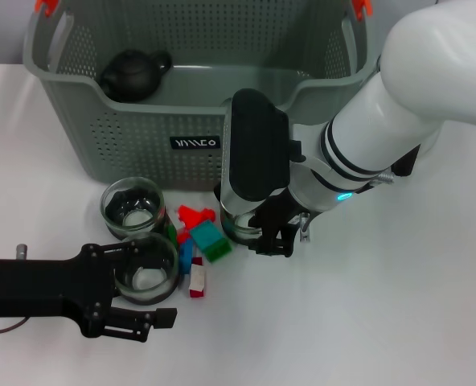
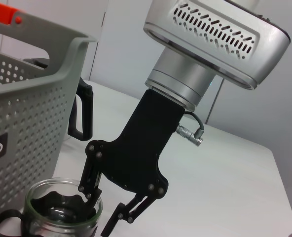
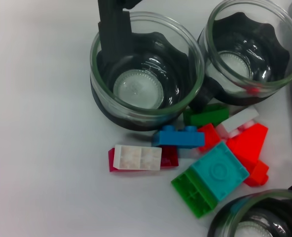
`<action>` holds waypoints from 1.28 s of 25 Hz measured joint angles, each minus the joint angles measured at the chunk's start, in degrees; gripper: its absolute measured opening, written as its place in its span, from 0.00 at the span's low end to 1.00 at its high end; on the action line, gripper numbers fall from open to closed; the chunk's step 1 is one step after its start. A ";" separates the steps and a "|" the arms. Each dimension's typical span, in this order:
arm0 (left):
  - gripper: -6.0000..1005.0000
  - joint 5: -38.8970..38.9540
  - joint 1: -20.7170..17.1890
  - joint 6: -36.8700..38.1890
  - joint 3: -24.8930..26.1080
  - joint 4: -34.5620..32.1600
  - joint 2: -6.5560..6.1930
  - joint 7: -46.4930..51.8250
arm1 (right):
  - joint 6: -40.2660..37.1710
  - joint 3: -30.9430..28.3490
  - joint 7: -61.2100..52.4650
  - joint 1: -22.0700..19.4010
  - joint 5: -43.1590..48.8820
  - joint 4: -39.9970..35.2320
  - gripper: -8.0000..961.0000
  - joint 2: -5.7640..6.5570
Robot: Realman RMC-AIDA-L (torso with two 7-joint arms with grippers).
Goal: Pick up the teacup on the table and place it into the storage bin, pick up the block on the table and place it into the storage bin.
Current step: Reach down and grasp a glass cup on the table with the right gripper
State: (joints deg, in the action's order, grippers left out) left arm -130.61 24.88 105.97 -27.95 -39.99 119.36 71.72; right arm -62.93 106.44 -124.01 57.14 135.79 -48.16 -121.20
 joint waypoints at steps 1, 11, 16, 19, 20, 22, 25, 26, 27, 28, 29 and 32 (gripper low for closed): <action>0.93 0.00 0.00 -0.02 0.00 0.00 0.00 0.00 | 0.05 0.00 0.00 0.00 0.00 0.00 0.33 0.00; 0.93 0.00 0.00 -0.25 0.00 0.00 0.00 0.00 | 1.86 0.00 0.15 0.18 -0.09 1.69 0.43 0.00; 0.93 0.00 0.00 -0.46 0.00 0.06 0.00 0.00 | 2.19 0.32 0.23 0.31 -0.09 1.92 0.43 0.00; 0.93 0.00 0.02 -0.53 0.00 0.08 0.00 0.00 | 2.24 0.87 0.24 0.33 -0.09 1.96 0.43 -0.09; 0.93 0.00 0.05 -0.55 0.00 0.09 0.00 0.00 | 2.27 1.06 0.24 0.34 -0.09 1.98 0.43 -0.12; 0.93 0.00 0.07 -0.58 0.00 0.09 0.00 0.00 | 2.30 1.41 0.20 0.34 -0.09 2.01 0.43 -0.15; 0.93 0.01 0.08 -0.59 0.00 0.09 0.00 -0.07 | 2.36 1.54 0.13 0.41 -0.09 2.03 0.43 -0.16; 0.93 0.03 0.08 -0.60 0.00 0.09 0.00 -0.08 | 2.38 1.56 0.10 0.42 -0.10 2.05 0.43 -0.17; 0.93 0.04 0.08 -0.60 0.00 0.09 0.00 -0.08 | 2.38 1.57 0.08 0.43 -0.13 2.07 0.43 -0.17; 0.93 0.05 0.08 -0.60 0.00 0.09 0.00 -0.09 | 2.38 1.59 0.07 0.43 -0.14 2.09 0.43 -0.17; 0.93 0.04 0.08 -0.60 0.00 0.09 0.00 -0.11 | 2.38 1.61 0.07 0.43 -0.15 2.10 0.43 -0.17; 0.93 0.03 0.08 -0.60 0.00 0.09 0.00 -0.17 | 2.29 1.77 0.05 0.43 -0.17 2.18 0.43 -0.18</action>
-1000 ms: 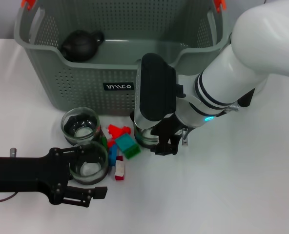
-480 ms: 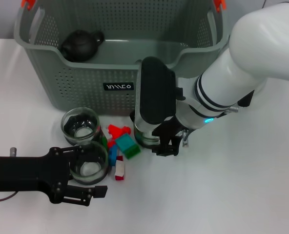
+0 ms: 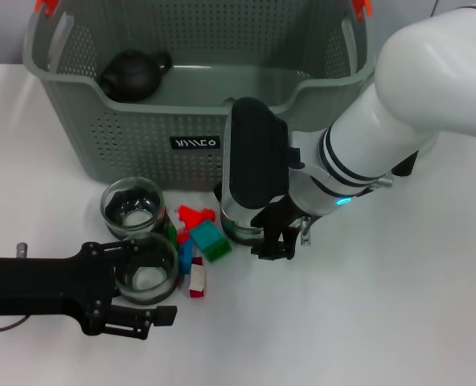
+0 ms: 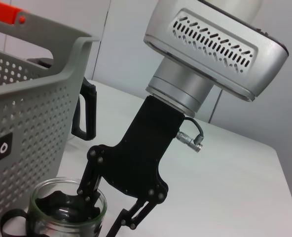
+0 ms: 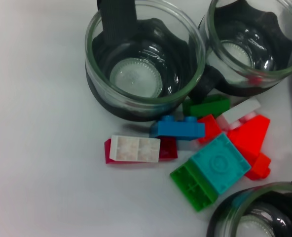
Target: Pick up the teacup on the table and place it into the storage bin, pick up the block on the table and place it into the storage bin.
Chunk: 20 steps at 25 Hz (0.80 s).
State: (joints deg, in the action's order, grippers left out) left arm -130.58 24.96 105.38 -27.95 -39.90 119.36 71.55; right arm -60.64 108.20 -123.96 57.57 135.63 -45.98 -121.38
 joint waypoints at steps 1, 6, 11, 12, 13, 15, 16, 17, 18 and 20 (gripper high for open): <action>0.93 0.00 0.00 -0.01 0.00 0.00 0.00 -0.02 | -0.01 0.11 0.00 0.04 -0.01 0.17 0.42 -0.01; 0.93 -0.03 0.00 -0.08 0.00 0.00 0.00 -0.02 | 0.04 0.42 -0.54 0.24 -0.09 0.72 0.43 -0.09; 0.93 -0.03 0.00 -0.09 0.00 0.00 0.00 0.00 | 0.06 0.44 -1.74 0.37 -0.11 0.73 0.36 -0.01; 0.93 -0.03 0.00 -0.09 0.00 0.00 0.00 0.00 | 0.06 0.43 -1.96 0.45 -0.11 0.76 0.34 0.02; 0.93 -0.03 0.00 -0.09 0.00 0.00 0.00 0.00 | 0.00 0.42 -2.16 0.56 -0.11 0.83 0.33 0.04; 0.93 -0.03 0.00 -0.09 0.00 0.00 0.00 0.00 | -0.18 0.33 -2.28 0.77 -0.11 0.94 0.30 0.05; 0.93 -0.03 0.00 -0.09 0.00 0.00 0.00 0.00 | -0.36 0.27 -2.28 0.83 -0.13 0.98 0.28 0.05; 0.93 -0.03 0.00 -0.09 0.00 0.00 0.00 -0.01 | -0.45 0.20 -2.31 0.86 -0.13 1.01 0.26 0.06; 0.93 -0.03 0.00 -0.09 0.00 0.00 0.00 -0.01 | -0.53 0.15 -2.33 0.88 -0.13 1.01 0.25 0.06; 0.93 0.00 0.00 -0.09 0.00 0.00 0.00 -0.06 | -1.02 0.00 -2.38 0.92 -0.26 0.92 0.14 0.15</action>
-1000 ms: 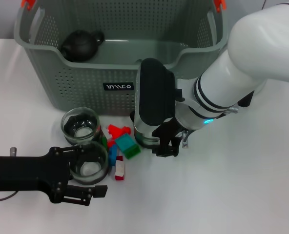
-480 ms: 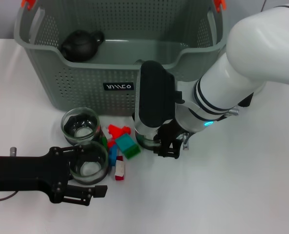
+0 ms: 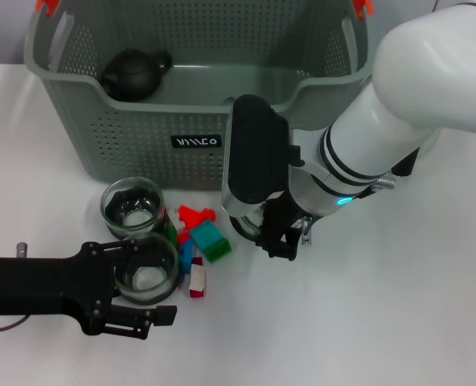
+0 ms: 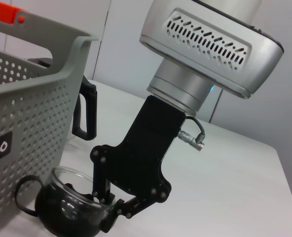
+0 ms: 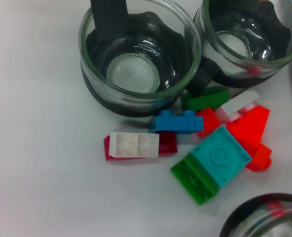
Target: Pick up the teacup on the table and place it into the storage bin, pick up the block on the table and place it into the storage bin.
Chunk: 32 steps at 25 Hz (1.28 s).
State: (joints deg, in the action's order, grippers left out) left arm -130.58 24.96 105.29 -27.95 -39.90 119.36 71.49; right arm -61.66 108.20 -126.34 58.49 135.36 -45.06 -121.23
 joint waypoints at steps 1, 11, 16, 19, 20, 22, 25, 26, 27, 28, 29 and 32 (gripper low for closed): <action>0.93 0.01 -0.03 0.00 0.00 0.00 0.00 0.00 | -0.37 -0.05 -0.01 0.02 -0.19 -0.11 0.09 0.05; 0.93 0.01 -0.29 0.42 0.00 0.00 0.00 -0.07 | -8.86 -1.75 -0.03 -1.00 -1.42 -5.62 0.07 0.45; 0.93 -0.02 -0.52 0.64 0.00 0.00 0.00 -0.11 | -17.94 -6.89 0.06 -3.89 -1.06 -14.34 0.06 0.83; 0.93 -0.03 -0.58 0.66 0.00 0.00 0.00 -0.12 | -23.66 -11.48 0.46 -5.90 -1.12 -21.07 0.06 0.90; 0.93 -0.03 -0.58 0.66 0.00 0.00 0.00 -0.12 | -25.31 -12.97 0.51 -6.33 -1.23 -23.28 0.06 0.91; 0.93 -0.02 -0.60 0.66 0.00 -0.02 0.00 -0.12 | -28.75 -15.97 0.43 -6.60 -1.51 -26.89 0.06 0.91; 0.93 0.00 -0.61 0.75 0.00 -0.08 0.00 -0.12 | -33.77 -21.24 0.41 -6.04 -3.60 -30.70 0.06 0.90; 0.93 0.00 -0.62 0.81 0.00 -0.09 0.00 -0.12 | -35.19 -23.45 0.52 -5.57 -4.71 -31.87 0.06 0.94; 0.93 0.02 -0.62 0.81 0.01 -0.09 0.00 -0.13 | -36.48 -25.69 0.61 -5.09 -5.70 -32.92 0.06 0.94; 0.93 0.03 -0.62 0.83 0.00 -0.09 0.00 -0.15 | -37.36 -27.81 0.64 -4.58 -6.43 -33.96 0.06 0.97; 0.93 0.05 -0.62 0.83 0.00 -0.09 0.00 -0.18 | -37.68 -29.81 0.64 -4.06 -6.71 -34.61 0.06 0.98; 0.93 0.05 -0.58 0.85 -0.03 -0.09 0.00 -0.21 | -36.25 -36.24 0.75 -2.27 -7.00 -35.55 0.07 0.99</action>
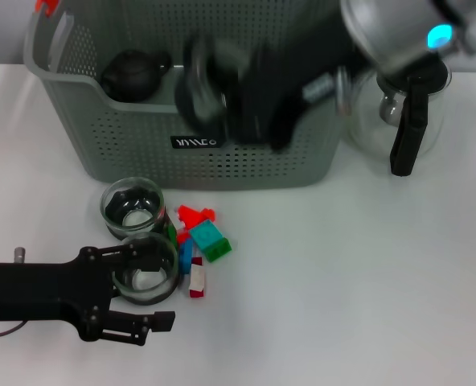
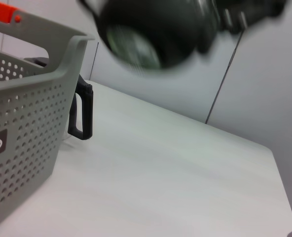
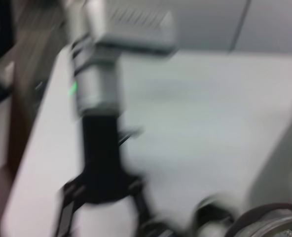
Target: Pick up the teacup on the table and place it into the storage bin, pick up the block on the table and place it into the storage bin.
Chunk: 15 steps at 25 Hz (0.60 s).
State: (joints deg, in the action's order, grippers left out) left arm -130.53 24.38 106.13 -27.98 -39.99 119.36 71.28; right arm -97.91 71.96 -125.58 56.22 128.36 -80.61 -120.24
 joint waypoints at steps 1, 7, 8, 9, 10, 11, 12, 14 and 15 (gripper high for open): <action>0.93 0.00 0.03 0.03 0.01 0.00 0.00 0.00 | 1.03 -1.13 0.02 0.32 0.11 0.00 0.07 0.00; 0.93 -0.01 0.19 0.60 0.02 -0.11 0.00 0.00 | 15.69 -4.50 -2.56 1.03 5.47 3.10 0.07 0.18; 0.93 -0.02 0.20 0.64 0.03 -0.16 0.00 0.00 | 17.79 -4.60 -3.25 1.43 7.02 4.69 0.07 0.19; 0.93 -0.02 0.20 0.66 0.03 -0.17 0.00 0.00 | 19.68 -4.67 -3.87 1.88 8.58 6.40 0.07 0.18; 0.93 -0.02 0.21 0.68 0.03 -0.19 0.00 0.01 | 21.11 -4.72 -4.37 2.48 10.08 8.20 0.07 0.18; 0.93 -0.01 0.21 0.69 0.03 -0.19 0.00 0.03 | 22.79 -4.72 -5.05 3.24 11.98 10.50 0.07 0.18; 0.93 0.00 0.22 0.69 0.03 -0.19 0.00 0.06 | 24.50 -4.66 -5.87 3.97 14.05 12.74 0.07 0.18; 0.92 0.00 0.29 0.68 0.03 -0.19 0.00 0.10 | 27.65 -4.45 -8.22 5.80 18.56 17.46 0.07 0.18; 0.92 0.01 0.33 0.68 0.03 -0.19 0.00 0.12 | 28.89 -4.39 -9.23 6.67 20.46 19.35 0.07 0.18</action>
State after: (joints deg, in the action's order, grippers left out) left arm -130.52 24.72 106.82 -27.95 -40.18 119.36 71.40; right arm -69.03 67.57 -134.81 62.89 148.82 -61.26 -120.06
